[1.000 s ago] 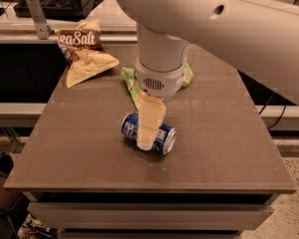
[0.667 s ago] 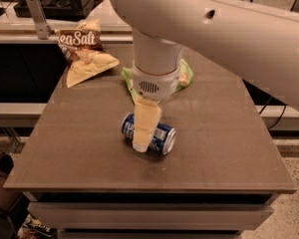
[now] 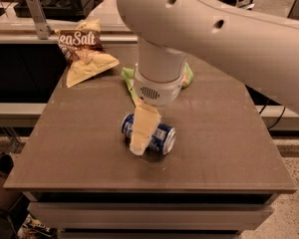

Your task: Place pepsi can upright

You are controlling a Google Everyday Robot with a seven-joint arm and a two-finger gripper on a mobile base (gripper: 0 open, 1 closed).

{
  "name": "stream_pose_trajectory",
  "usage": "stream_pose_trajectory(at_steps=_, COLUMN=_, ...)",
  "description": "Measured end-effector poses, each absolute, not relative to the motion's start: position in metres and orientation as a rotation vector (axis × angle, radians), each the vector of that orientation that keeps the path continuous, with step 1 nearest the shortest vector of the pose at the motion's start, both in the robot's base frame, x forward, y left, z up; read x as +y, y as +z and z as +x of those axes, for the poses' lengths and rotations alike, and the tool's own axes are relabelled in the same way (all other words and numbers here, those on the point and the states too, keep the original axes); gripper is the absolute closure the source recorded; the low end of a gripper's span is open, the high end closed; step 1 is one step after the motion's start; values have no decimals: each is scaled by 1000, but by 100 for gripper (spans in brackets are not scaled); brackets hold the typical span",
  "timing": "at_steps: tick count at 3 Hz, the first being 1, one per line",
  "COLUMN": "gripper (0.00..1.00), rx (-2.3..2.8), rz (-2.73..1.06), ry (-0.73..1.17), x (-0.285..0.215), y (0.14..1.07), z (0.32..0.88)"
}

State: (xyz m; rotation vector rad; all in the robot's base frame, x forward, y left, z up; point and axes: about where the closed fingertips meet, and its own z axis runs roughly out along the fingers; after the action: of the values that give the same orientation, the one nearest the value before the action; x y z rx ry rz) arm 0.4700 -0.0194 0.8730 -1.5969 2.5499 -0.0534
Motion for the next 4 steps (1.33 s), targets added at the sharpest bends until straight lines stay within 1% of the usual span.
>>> stream_pose_trajectory(at_steps=1, gripper=0, rx=2572, rz=-1495, ry=-26, x=-22, y=869, z=466)
stream_pose_trajectory(at_steps=4, gripper=0, rx=2567, rz=-1552, ry=-21, x=-3, y=855, z=471)
